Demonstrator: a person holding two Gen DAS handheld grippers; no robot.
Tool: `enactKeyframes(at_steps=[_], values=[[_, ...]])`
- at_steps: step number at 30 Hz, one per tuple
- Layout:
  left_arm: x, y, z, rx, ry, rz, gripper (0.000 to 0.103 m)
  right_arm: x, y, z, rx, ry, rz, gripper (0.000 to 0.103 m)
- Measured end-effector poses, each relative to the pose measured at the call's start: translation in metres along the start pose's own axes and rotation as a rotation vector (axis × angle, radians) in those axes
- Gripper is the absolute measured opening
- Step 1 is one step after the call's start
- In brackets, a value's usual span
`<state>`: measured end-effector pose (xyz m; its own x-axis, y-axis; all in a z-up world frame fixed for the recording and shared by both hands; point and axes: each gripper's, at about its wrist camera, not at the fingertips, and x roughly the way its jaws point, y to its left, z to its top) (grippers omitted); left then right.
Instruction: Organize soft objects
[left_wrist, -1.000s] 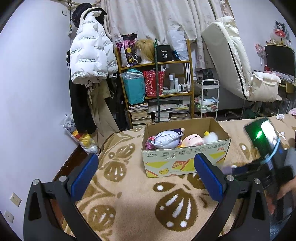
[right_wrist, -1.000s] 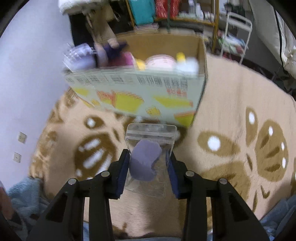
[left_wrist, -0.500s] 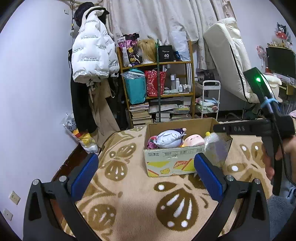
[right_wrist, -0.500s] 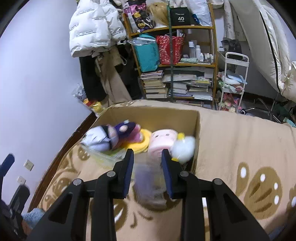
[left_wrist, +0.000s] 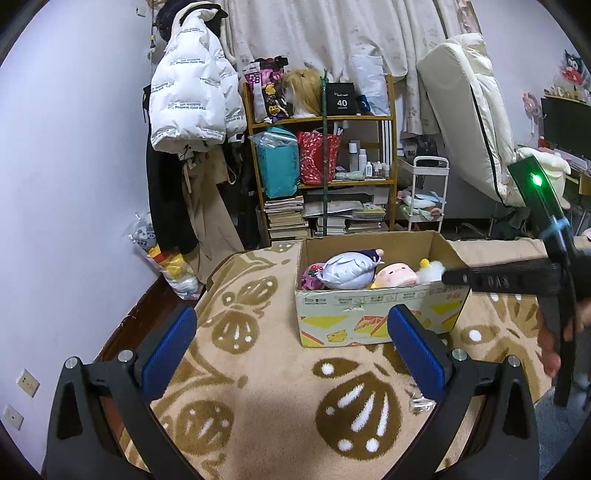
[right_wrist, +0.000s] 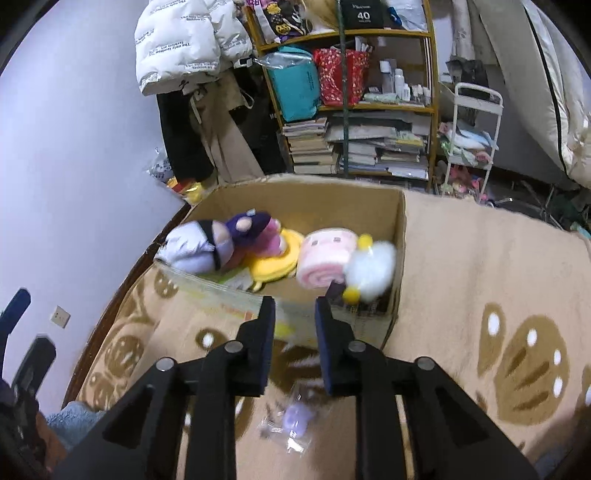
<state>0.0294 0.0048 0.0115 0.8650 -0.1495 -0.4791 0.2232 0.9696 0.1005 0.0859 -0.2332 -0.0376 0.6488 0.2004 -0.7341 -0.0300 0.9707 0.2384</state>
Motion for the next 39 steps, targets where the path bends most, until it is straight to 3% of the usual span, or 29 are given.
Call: enactKeyframes(at_steps=[2,8,15,25,31,35,39], values=[[0.000,0.002,0.000,-0.006,0.003,0.001,0.102,0.003,0.001,-0.007,0.014,0.032,-0.007,0.046],[0.000,0.004,0.000,-0.006,0.002,0.001,0.102,0.023,0.002,-0.025,0.039,0.139,-0.026,0.060],[0.001,0.002,-0.001,0.006,0.006,0.000,0.102,0.062,-0.003,-0.055,0.084,0.333,-0.040,0.060],[0.002,-0.001,-0.002,0.009,0.010,0.000,0.102,0.090,-0.011,-0.074,0.164,0.446,-0.002,0.060],[0.002,-0.001,-0.002,0.007,0.009,0.000,0.102,0.103,-0.014,-0.076,0.200,0.467,-0.012,0.061],[0.002,-0.004,-0.003,0.001,0.006,-0.004,0.102,0.108,-0.013,-0.076,0.230,0.461,-0.002,0.074],[0.002,-0.004,-0.004,0.001,0.007,-0.005,0.102,0.116,-0.001,-0.077,0.179,0.467,-0.053,0.070]])
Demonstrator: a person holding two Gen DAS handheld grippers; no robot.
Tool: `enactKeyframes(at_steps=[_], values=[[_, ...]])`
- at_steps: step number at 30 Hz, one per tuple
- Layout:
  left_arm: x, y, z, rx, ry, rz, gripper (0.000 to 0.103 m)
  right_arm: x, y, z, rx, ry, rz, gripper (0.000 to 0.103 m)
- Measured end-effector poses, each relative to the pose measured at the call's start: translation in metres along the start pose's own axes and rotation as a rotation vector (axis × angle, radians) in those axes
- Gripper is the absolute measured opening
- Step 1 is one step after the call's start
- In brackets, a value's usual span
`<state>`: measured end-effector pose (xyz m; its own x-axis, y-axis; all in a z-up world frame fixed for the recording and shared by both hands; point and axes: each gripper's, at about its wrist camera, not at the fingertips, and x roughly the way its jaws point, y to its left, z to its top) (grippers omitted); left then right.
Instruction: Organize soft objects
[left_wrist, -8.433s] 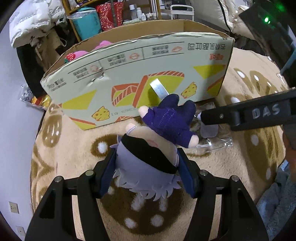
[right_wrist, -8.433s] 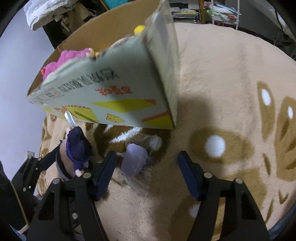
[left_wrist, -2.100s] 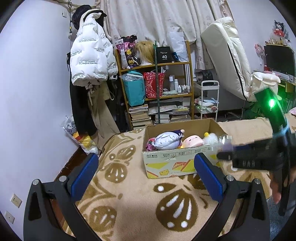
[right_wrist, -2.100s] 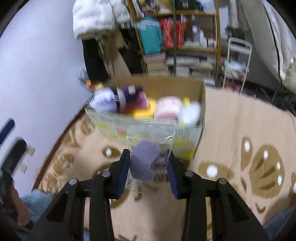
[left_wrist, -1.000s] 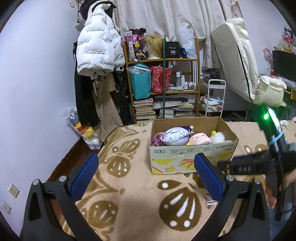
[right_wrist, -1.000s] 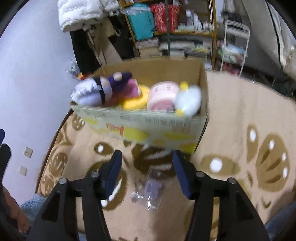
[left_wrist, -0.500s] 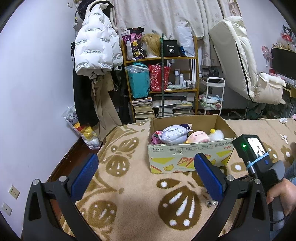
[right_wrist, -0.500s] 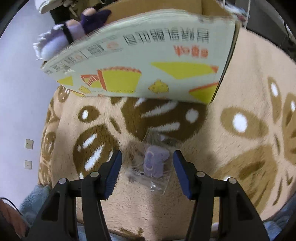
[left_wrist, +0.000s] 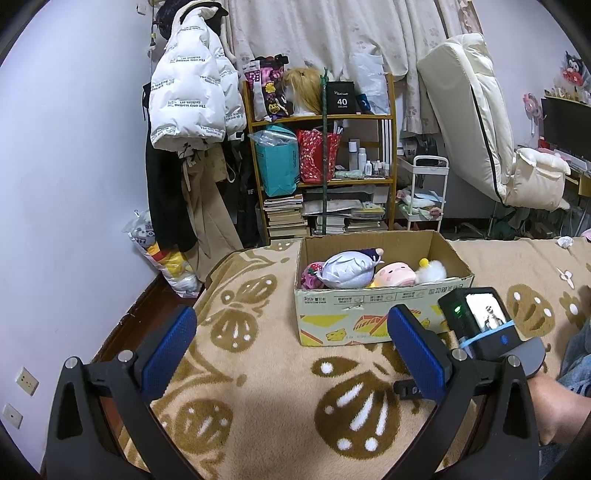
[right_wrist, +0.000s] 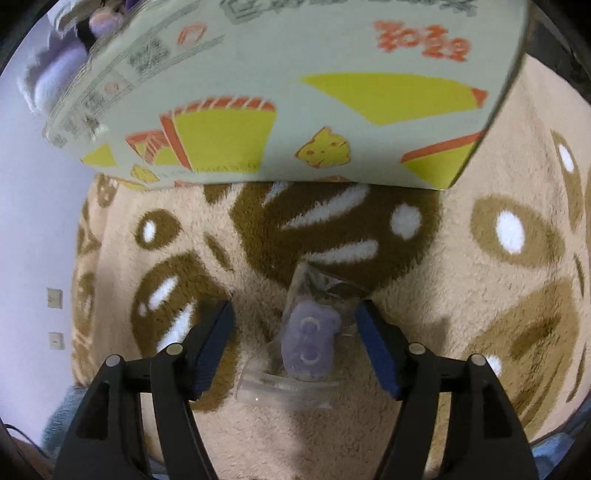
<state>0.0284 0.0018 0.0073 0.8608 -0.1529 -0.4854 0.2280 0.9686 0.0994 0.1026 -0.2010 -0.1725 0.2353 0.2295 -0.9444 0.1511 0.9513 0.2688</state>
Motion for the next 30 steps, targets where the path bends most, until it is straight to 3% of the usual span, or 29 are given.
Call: enactKeyframes(at_steps=[1,2,4,5,6,7,12,22,26,30], values=[[0.000,0.000,0.000,0.000,-0.001,0.000,0.102,0.001,0.003,-0.001,-0.014,-0.003,-0.025,0.066],[0.000,0.000,0.000,-0.001,-0.001,0.001,0.102,0.000,0.006,-0.002,-0.031,-0.006,-0.064,0.055],[0.000,0.000,0.000,-0.002,-0.001,0.000,0.102,-0.002,0.005,-0.004,-0.038,-0.014,-0.070,0.050],[0.000,-0.001,0.000,-0.003,-0.002,0.000,0.102,-0.004,0.003,-0.004,-0.036,-0.016,-0.070,0.040],[0.000,-0.001,-0.001,-0.002,-0.001,0.001,0.102,-0.008,0.002,-0.004,-0.034,-0.024,-0.066,0.020],[0.000,0.000,0.000,-0.002,-0.001,0.000,0.102,-0.011,0.001,-0.005,-0.036,-0.032,-0.062,0.014],[-0.001,0.002,0.001,-0.001,0.003,-0.003,0.102,-0.026,0.000,-0.011,-0.090,-0.078,-0.096,0.011],[-0.008,0.005,0.002,-0.004,-0.025,0.009,0.102,-0.137,0.018,-0.015,-0.187,-0.445,0.056,0.011],[-0.009,0.007,0.001,-0.008,-0.026,0.017,0.102,-0.163,0.018,0.004,-0.180,-0.553,0.090,0.011],[-0.007,0.008,0.000,-0.011,-0.016,0.018,0.102,-0.164,0.021,0.034,-0.174,-0.609,0.058,0.012]])
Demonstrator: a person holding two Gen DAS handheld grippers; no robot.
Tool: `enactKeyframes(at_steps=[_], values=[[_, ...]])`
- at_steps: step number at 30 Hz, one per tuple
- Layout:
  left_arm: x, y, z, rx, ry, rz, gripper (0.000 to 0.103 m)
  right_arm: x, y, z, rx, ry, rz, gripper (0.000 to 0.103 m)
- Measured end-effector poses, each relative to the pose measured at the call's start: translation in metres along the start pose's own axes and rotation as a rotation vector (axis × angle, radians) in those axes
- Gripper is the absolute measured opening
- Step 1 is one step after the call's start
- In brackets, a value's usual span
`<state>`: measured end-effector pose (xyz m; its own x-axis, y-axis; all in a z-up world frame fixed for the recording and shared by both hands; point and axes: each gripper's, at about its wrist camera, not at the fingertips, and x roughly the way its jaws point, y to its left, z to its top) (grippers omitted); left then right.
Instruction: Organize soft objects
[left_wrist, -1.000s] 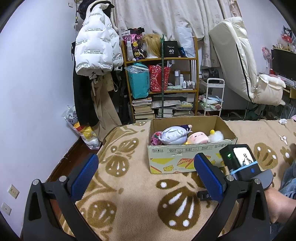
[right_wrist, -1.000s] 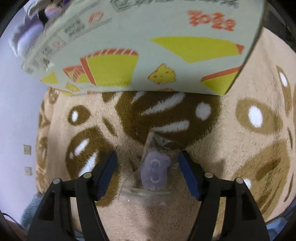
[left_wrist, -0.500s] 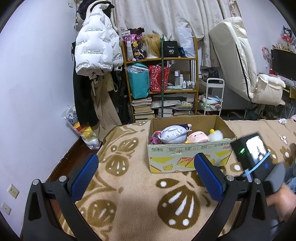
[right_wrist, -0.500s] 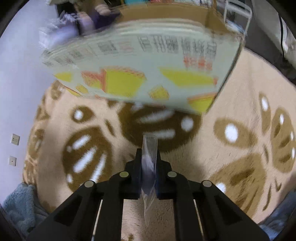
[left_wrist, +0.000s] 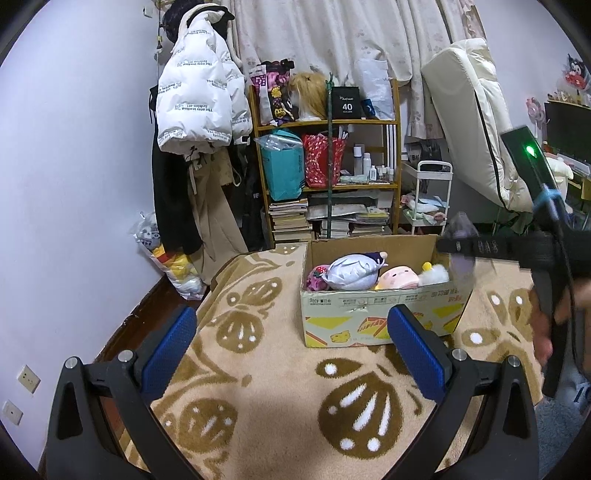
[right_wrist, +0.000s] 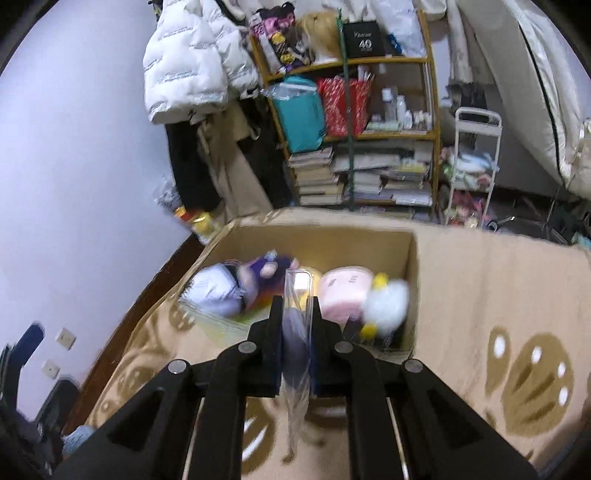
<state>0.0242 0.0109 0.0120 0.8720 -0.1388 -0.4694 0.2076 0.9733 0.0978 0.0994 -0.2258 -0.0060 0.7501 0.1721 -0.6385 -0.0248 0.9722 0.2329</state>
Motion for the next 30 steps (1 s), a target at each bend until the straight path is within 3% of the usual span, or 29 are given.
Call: enactKeyframes(at_steps=[8,17,19,21,28,30], values=[[0.002,-0.001,0.000,0.010,0.015,0.041,0.102,0.035,-0.010,0.022,-0.043,-0.009,-0.051,0.012],[-0.009,-0.005,0.006,0.014,-0.011,0.071,0.102,0.048,-0.012,0.015,-0.042,0.033,0.001,0.016],[-0.013,-0.007,0.007,0.017,-0.019,0.071,0.102,0.045,-0.012,0.015,-0.043,0.028,0.003,0.029],[-0.016,-0.008,0.008,0.020,-0.025,0.071,0.102,0.038,-0.012,0.016,-0.029,0.005,0.007,0.049],[-0.029,-0.002,0.016,-0.027,-0.051,0.071,0.102,0.002,-0.006,0.019,-0.064,-0.036,-0.003,0.069],[-0.031,-0.001,0.018,-0.025,-0.050,0.071,0.102,-0.012,-0.004,0.017,-0.085,-0.055,-0.008,0.085]])
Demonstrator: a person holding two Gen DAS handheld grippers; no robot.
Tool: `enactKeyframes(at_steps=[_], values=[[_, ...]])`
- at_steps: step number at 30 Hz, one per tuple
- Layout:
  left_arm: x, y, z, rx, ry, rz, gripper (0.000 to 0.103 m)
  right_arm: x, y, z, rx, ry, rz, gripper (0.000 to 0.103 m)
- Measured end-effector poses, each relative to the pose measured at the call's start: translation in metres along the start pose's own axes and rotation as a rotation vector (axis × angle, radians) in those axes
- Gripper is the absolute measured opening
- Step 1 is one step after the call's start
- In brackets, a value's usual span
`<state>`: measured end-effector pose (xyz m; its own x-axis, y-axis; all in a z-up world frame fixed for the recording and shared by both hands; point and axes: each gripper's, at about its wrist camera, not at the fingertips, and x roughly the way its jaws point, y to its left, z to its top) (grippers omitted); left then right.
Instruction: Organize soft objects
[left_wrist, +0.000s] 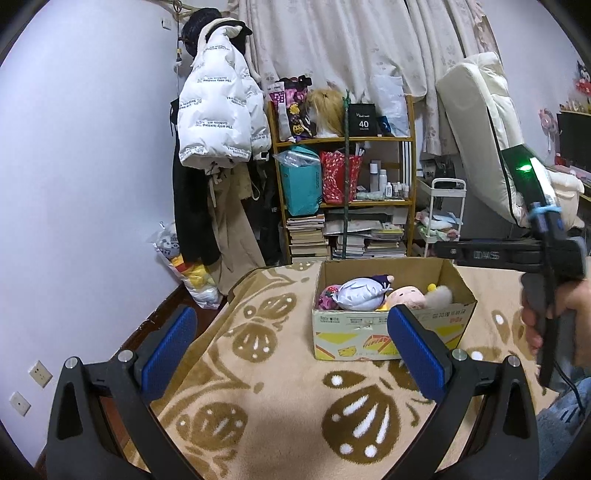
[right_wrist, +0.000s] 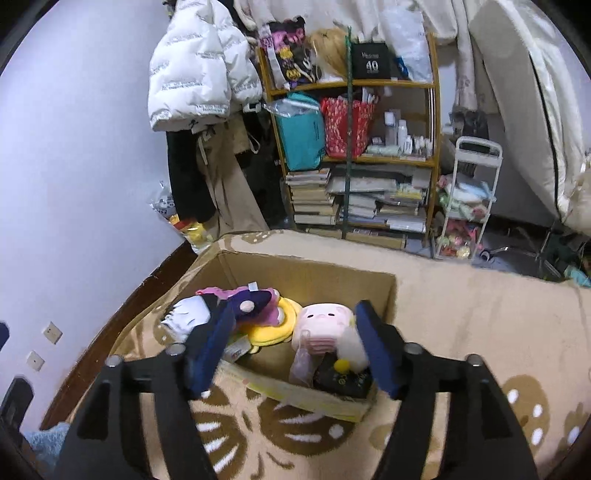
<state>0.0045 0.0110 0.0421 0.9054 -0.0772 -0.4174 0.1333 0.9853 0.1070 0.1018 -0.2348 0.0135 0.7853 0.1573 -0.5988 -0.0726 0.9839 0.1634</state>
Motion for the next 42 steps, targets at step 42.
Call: enactKeyframes(at_steps=[42], values=[[-0.012,-0.020,-0.024,0.050,0.003,-0.018,0.102,-0.112,-0.009,-0.079,0.031,-0.171,-0.075,0.103]])
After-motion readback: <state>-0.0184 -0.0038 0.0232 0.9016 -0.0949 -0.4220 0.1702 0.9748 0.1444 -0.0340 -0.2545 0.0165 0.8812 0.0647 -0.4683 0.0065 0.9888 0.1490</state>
